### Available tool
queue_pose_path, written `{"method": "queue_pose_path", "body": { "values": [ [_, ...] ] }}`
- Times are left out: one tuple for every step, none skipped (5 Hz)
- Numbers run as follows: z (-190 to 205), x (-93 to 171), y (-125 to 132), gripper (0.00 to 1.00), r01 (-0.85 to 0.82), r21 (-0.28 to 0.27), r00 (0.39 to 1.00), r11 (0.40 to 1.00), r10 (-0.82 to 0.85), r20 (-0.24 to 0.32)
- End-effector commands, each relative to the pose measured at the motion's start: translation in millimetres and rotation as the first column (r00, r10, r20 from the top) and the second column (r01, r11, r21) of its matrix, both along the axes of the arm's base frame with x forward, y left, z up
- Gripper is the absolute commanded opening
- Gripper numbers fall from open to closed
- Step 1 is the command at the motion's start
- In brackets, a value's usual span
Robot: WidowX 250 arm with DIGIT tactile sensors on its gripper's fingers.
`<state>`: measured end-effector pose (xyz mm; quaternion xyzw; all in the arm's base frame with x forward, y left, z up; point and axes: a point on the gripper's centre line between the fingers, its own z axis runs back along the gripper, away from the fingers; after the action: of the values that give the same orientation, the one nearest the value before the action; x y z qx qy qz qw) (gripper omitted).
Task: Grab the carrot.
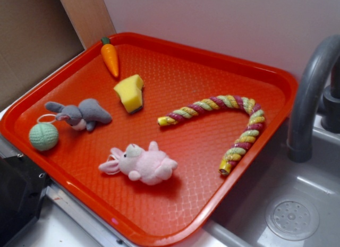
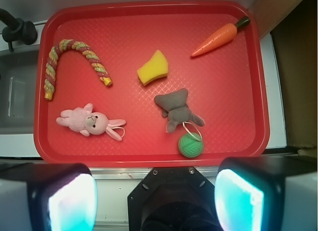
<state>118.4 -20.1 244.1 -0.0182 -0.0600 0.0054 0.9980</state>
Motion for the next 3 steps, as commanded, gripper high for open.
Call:
{"method": "queue_pose_path", "body": {
  "values": [
    [0.0, 0.0, 0.0, 1.00, 0.000, 0.000, 1.000, 1.000, 0.000, 0.000],
    [-9.6, 37.0, 7.9, 1.00, -0.139, 0.006, 0.989, 0.990, 0.138, 0.058],
    [-22.5, 67.5, 41.7, 1.00, -0.334, 0.026, 0.934, 0.942, 0.327, 0.145]
  ]
}}
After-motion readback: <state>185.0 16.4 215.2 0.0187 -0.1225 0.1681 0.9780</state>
